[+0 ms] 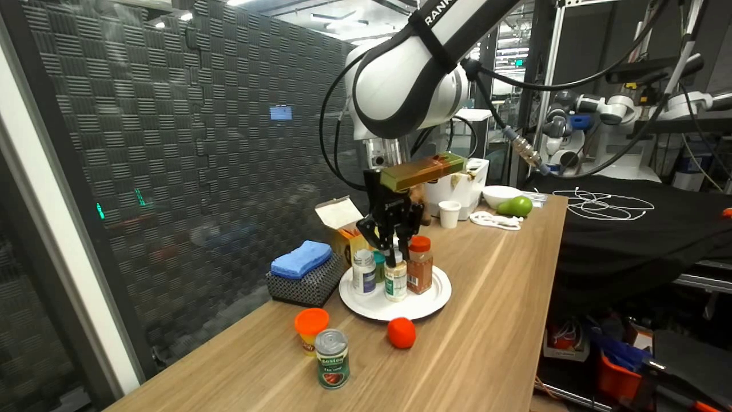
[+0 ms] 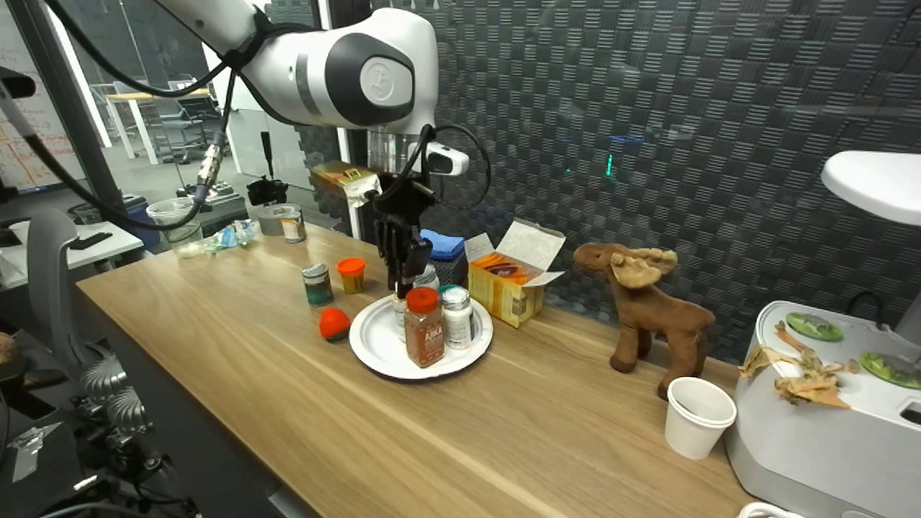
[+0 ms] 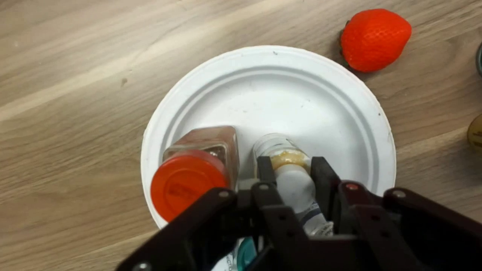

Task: Put all the bottles and the orange plushie that are around the white plate on the white plate

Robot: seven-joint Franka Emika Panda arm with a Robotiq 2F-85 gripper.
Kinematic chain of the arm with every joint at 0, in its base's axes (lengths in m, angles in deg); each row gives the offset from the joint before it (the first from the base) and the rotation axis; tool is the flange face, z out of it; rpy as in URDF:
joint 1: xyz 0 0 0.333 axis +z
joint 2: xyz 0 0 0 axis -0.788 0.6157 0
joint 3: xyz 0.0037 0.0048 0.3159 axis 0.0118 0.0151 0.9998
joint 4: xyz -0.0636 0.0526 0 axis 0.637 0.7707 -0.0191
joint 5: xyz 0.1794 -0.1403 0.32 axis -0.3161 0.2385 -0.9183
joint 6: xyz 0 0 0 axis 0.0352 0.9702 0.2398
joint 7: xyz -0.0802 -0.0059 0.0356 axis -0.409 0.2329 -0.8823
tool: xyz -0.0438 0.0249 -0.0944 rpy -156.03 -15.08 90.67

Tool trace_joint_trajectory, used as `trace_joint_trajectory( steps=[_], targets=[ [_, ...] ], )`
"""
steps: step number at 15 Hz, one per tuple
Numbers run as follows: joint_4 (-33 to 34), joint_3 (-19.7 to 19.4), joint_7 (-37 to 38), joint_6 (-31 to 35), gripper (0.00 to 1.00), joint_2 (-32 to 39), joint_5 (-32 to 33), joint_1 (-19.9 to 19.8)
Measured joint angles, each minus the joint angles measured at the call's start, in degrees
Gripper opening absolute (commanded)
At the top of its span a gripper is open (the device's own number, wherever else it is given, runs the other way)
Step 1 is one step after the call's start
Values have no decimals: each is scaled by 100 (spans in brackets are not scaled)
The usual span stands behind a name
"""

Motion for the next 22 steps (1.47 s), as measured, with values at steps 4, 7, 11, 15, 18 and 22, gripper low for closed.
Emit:
trace_joint_trajectory(
  steps=[4,7,11,15,18,22],
  targets=[
    [185,-21,2,-47,16,114,-2,0],
    [274,-49,2,-62,16,169,-4,0],
    [332,-77,2,-114,62,197,-5,-1],
    [359,-20,-51,-151,94,128,-152,1],
    [272,69,-43,-150,100,-215,-186,79],
    [-35,245,-24,-118,100,-862,-186,322]
  ],
)
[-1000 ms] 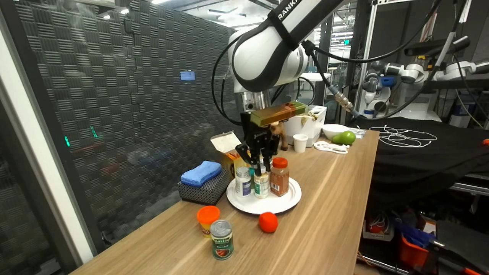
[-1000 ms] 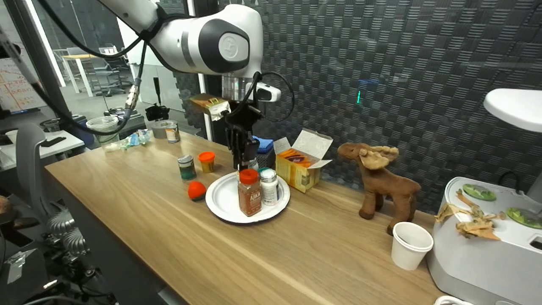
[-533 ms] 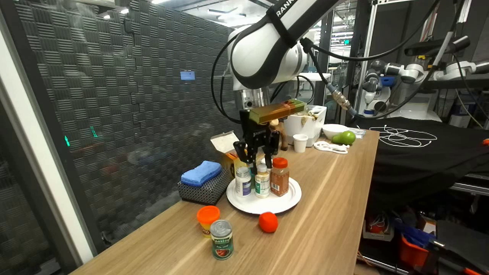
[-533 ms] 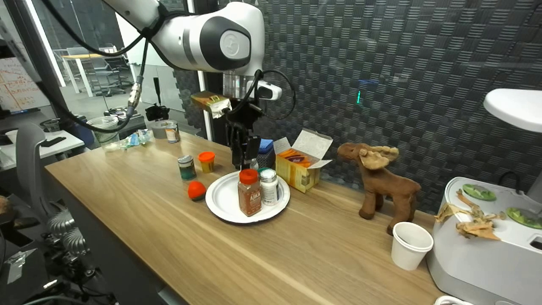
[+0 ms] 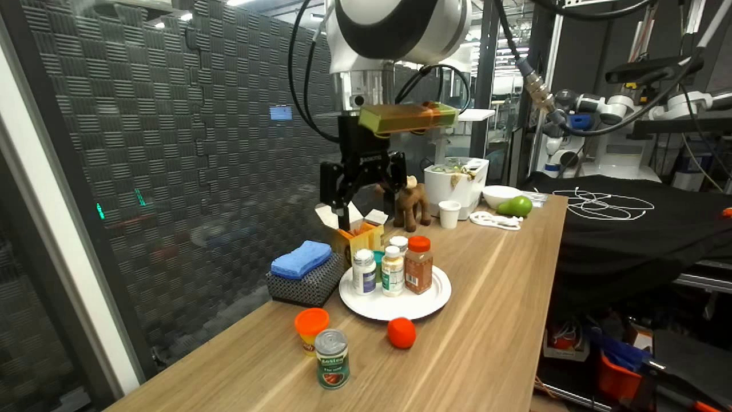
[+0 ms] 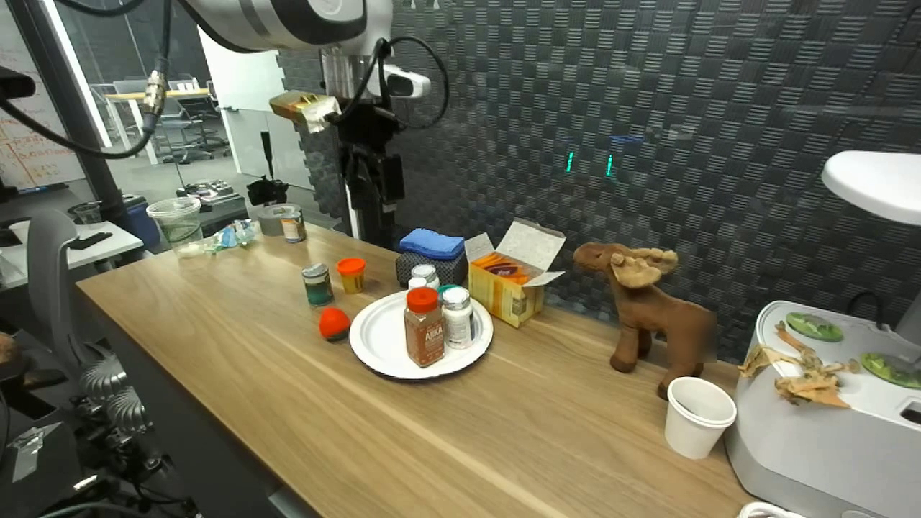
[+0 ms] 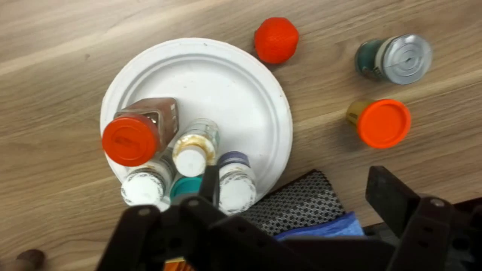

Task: Put all the bottles and the orange plushie that are around the white plate on the white plate

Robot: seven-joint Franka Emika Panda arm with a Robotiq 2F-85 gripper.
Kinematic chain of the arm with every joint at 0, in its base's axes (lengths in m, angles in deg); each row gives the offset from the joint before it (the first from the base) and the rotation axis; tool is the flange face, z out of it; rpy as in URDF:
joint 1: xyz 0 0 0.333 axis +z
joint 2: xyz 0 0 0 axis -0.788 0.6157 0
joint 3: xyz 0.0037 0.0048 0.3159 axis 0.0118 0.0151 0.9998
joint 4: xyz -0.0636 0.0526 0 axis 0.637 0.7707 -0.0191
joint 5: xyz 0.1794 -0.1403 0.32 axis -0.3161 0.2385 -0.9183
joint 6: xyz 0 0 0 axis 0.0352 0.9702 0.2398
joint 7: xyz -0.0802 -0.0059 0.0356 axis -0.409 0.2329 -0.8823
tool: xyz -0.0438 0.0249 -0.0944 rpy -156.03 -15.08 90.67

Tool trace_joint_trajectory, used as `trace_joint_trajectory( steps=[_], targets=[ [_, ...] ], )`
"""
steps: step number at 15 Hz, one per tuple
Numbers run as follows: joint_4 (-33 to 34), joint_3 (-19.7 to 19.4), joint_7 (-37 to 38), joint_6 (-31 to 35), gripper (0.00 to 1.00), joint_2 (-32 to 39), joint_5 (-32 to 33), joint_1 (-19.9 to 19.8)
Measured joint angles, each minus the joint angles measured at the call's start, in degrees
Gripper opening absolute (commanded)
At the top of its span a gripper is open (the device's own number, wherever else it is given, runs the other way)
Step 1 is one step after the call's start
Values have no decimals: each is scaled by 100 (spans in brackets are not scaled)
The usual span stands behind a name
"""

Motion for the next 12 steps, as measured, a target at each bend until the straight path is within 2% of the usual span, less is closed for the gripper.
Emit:
trace_joint_trajectory(
  steps=[5,12],
  targets=[
    [-175,341,20,257,100,-154,-55,259],
    [-200,457,-27,740,100,442,-76,384]
  ],
)
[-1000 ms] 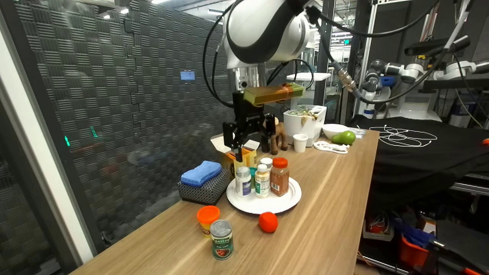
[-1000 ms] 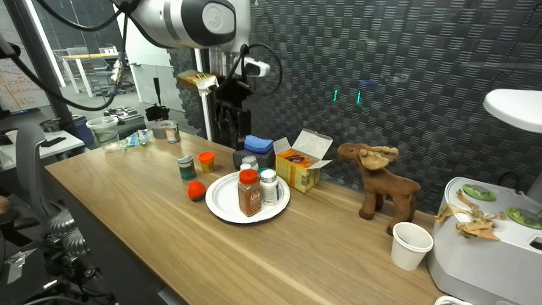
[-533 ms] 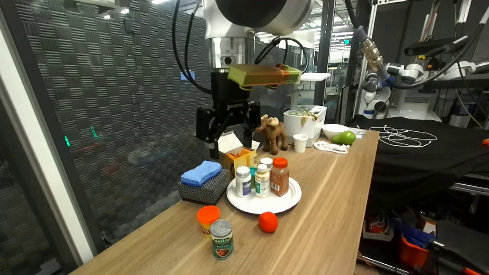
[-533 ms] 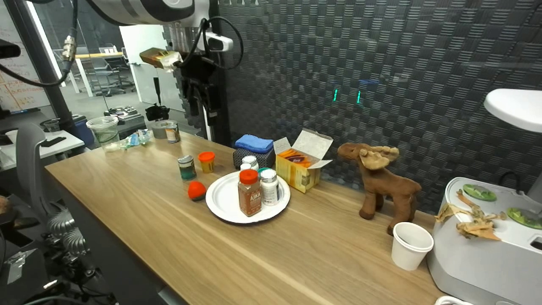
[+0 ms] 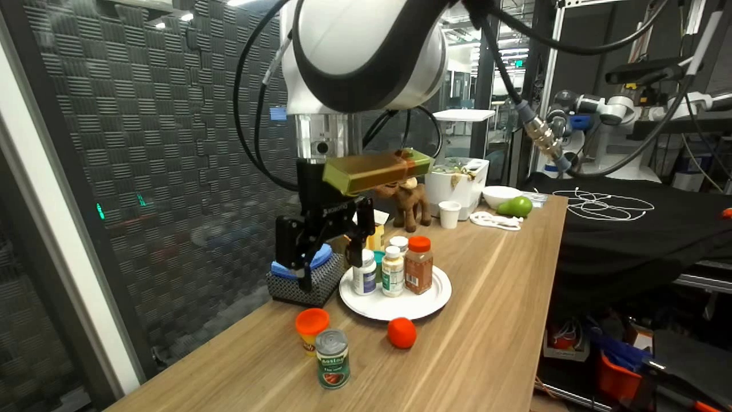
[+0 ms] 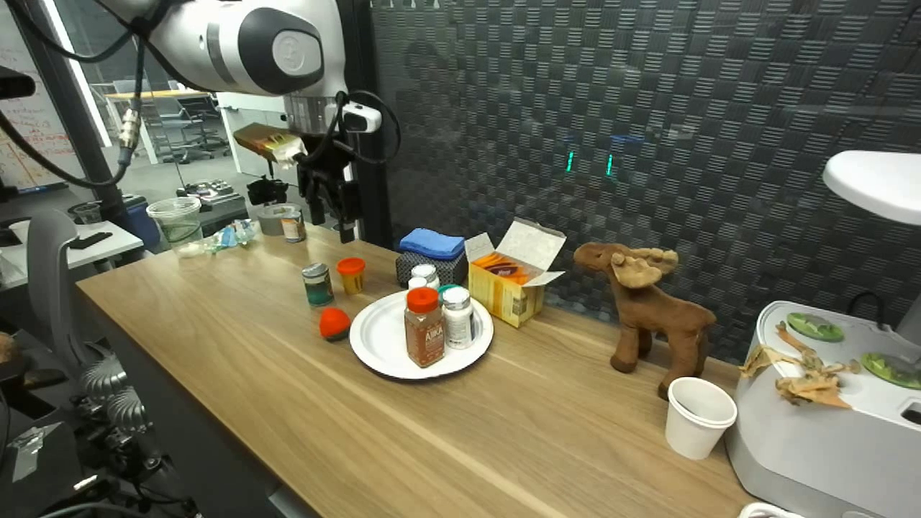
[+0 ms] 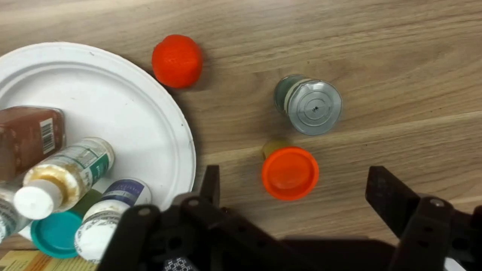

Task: Put all the bottles and the orange plushie that are around the white plate on the white plate

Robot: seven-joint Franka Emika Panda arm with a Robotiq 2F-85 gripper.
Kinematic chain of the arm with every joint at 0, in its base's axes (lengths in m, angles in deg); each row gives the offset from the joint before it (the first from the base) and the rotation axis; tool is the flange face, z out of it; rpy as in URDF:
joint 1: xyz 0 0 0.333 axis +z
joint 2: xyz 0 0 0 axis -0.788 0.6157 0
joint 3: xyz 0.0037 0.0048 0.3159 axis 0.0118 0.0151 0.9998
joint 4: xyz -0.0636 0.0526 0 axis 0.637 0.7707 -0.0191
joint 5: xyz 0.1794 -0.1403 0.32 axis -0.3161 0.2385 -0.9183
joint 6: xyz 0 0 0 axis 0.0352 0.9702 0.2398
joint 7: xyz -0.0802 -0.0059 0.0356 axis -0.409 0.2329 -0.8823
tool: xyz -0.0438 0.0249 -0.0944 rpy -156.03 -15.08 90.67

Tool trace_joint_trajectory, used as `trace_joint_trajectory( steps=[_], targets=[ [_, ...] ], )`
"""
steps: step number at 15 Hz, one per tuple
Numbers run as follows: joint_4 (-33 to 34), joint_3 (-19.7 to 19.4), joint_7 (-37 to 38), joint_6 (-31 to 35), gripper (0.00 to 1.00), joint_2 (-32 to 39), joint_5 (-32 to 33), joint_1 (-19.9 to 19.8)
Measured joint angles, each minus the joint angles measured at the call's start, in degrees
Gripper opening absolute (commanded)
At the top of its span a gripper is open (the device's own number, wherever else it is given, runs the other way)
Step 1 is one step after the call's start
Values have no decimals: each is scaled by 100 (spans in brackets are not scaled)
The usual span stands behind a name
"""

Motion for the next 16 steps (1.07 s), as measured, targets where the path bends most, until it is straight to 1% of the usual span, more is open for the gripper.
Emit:
trace_joint_trajectory(
  steps=[6,16],
  targets=[
    [95,-1,-181,366,100,499,-239,-13],
    [461,14,-683,474,100,943,-489,-13]
  ],
)
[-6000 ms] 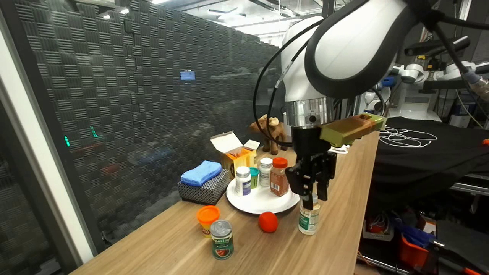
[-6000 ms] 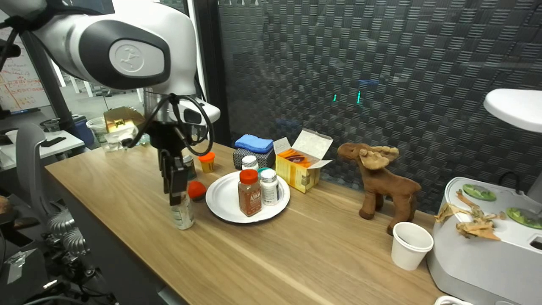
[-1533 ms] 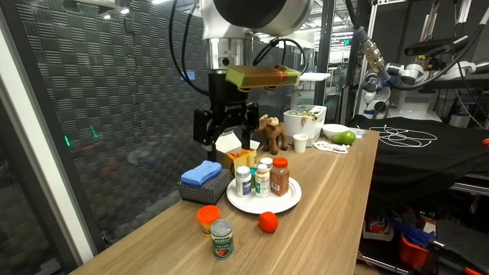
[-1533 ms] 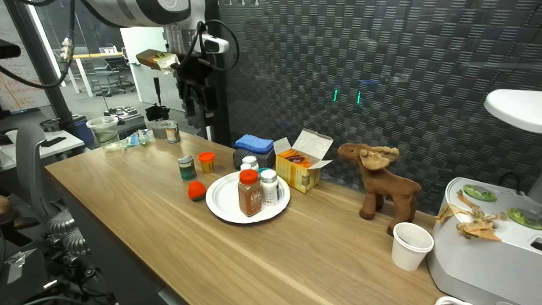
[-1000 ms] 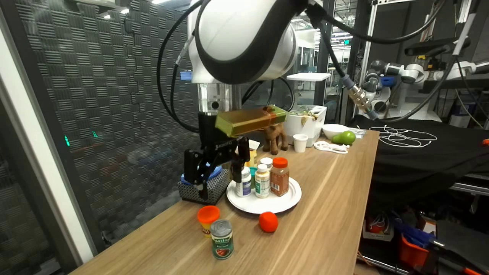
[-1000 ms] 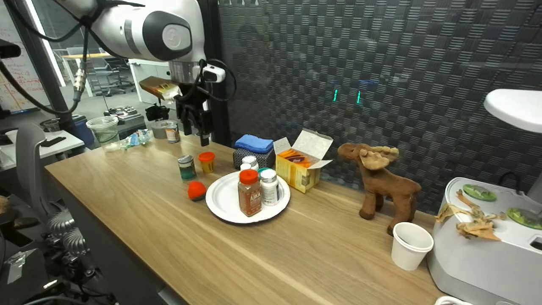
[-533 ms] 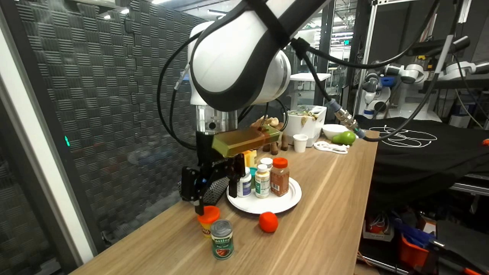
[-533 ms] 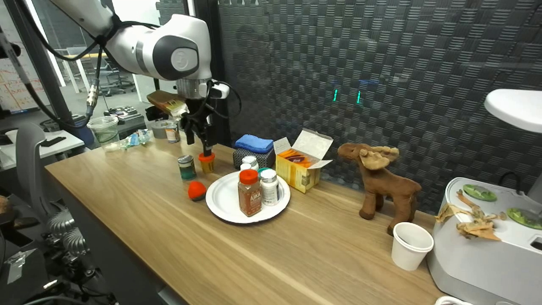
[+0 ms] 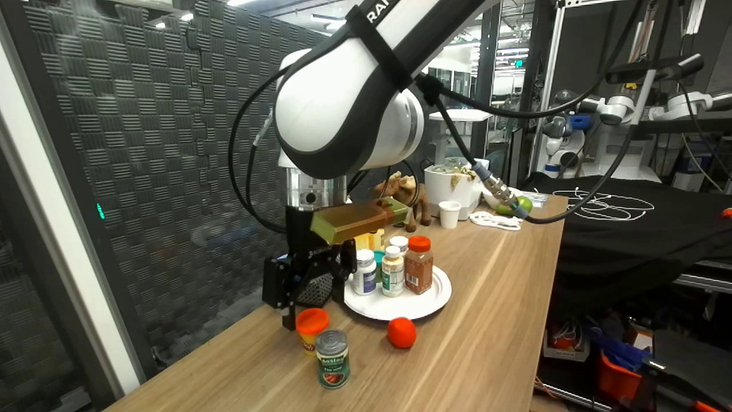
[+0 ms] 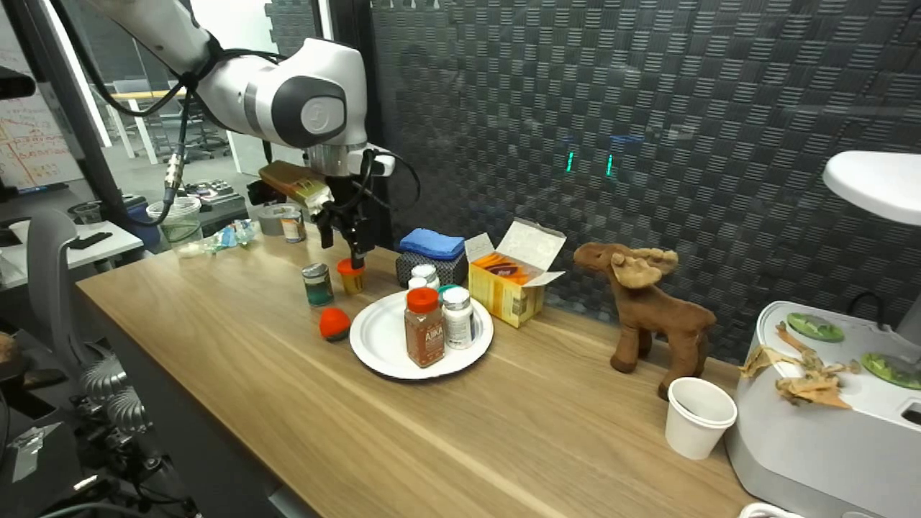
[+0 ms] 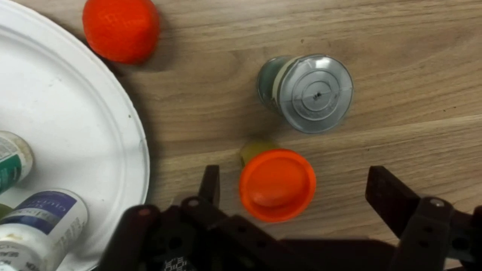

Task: Put all the bottles and the orange plushie that are around the white plate on the white plate

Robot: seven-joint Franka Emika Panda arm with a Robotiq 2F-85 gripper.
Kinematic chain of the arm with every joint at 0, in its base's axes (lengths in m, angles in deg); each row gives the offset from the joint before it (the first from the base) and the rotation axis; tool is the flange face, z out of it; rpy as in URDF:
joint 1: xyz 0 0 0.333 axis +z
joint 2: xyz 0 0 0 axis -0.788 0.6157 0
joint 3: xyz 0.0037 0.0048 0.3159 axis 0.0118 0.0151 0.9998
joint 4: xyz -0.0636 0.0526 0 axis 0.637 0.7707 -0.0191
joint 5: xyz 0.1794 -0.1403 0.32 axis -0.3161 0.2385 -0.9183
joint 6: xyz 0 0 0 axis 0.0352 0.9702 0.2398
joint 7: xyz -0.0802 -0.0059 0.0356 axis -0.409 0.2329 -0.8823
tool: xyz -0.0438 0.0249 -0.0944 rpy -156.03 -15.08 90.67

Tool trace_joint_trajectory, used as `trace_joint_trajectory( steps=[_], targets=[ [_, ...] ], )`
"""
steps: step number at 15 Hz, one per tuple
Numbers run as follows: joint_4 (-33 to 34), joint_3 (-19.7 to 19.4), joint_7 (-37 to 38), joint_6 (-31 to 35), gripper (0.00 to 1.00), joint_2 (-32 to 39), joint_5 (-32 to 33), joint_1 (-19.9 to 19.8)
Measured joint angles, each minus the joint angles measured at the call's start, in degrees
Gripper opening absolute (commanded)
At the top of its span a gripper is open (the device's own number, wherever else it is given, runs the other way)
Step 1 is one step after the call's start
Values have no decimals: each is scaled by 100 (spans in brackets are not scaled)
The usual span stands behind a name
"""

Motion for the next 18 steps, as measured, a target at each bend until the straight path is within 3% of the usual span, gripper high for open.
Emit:
trace_joint_trajectory(
  steps=[7,8,9,14,15,18],
  targets=[
    [143,1,-143,-8,100,210,-97,-2],
    [157,1,-153,-9,91,236,-97,-2],
    [169,1,-165,-9,75,262,-97,-2],
    [211,1,-181,-13,34,332,-97,-2],
    [221,0,-181,-13,28,341,-97,-2],
    [241,-8,-176,-13,28,345,-97,-1]
  ],
)
